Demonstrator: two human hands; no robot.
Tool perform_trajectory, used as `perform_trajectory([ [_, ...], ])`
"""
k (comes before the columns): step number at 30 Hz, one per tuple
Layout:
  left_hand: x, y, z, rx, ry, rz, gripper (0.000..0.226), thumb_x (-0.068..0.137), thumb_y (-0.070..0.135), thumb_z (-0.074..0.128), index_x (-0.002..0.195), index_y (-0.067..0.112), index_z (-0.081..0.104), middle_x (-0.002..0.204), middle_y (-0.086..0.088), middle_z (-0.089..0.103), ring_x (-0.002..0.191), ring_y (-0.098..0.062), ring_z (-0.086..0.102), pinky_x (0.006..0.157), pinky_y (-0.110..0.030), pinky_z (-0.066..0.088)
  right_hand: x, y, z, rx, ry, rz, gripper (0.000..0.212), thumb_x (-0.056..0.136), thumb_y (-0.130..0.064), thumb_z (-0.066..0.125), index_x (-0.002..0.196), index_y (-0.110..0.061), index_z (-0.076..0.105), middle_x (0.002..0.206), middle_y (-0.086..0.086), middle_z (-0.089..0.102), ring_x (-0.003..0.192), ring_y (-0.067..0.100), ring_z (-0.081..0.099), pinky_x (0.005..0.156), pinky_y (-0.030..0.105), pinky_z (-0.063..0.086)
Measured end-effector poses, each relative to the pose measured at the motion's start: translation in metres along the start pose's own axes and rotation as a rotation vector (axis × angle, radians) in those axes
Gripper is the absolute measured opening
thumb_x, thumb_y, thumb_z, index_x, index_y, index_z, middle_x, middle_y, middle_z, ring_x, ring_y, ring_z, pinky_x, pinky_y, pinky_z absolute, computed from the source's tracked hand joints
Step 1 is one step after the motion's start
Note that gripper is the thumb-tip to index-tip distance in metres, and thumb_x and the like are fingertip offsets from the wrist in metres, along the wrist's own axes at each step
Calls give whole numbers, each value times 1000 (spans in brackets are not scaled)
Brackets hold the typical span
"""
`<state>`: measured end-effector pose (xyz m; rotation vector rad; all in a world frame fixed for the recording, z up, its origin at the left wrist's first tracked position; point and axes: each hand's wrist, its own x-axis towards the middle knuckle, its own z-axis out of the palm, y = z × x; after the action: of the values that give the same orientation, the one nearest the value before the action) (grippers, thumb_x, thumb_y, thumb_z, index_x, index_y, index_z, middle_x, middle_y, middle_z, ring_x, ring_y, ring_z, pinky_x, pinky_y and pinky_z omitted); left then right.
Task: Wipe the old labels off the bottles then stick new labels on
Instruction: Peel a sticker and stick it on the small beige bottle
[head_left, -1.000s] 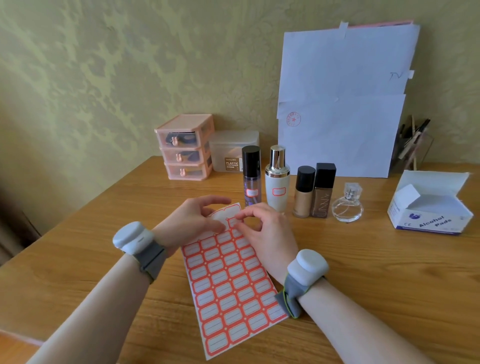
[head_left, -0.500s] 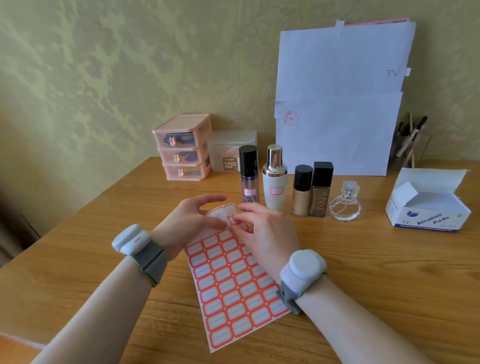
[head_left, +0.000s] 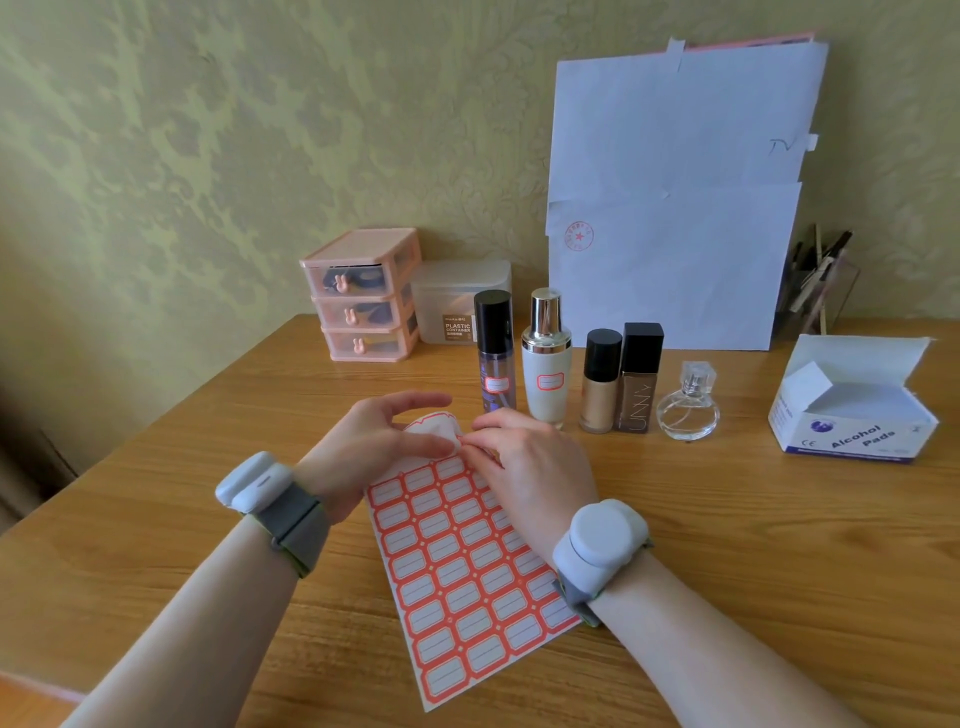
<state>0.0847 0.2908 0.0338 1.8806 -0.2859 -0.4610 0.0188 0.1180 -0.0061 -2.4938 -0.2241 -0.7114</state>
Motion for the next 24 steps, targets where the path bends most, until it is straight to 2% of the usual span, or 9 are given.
perform_trajectory([
  [9, 1, -2, -1, -3, 3, -5, 48, 84, 11, 77, 124, 30, 61, 91, -8, 79, 79, -30, 78, 58, -31, 61, 1, 1, 2, -9, 9, 6, 25, 100, -36, 53, 102, -25, 75, 106, -12, 69, 87, 12, 64, 68, 35, 56],
  [15, 2, -5, 1, -3, 6, 10, 44, 87, 12, 74, 125, 29, 60, 92, -6, 79, 79, -28, 78, 58, -30, 61, 2, 4, 4, -11, 3, 52, 24, 102, -35, 50, 108, -23, 71, 111, -10, 69, 93, 13, 65, 76, 33, 57],
  [18, 3, -7, 3, -23, 21, 24, 43, 88, 14, 73, 126, 30, 59, 93, -6, 79, 80, -28, 78, 59, -30, 61, 2, 3, 2, 5, -8, 52, 28, 98, -42, 54, 112, -25, 72, 113, -12, 68, 96, 11, 64, 75, 29, 54],
  [24, 3, -10, 7, -23, 26, 32, 44, 88, 16, 73, 124, 35, 58, 90, -4, 79, 78, -27, 78, 58, -29, 60, 1, 1, -1, 11, -30, 34, 31, 96, -46, 55, 111, -26, 74, 113, -12, 68, 96, 12, 64, 73, 35, 55],
])
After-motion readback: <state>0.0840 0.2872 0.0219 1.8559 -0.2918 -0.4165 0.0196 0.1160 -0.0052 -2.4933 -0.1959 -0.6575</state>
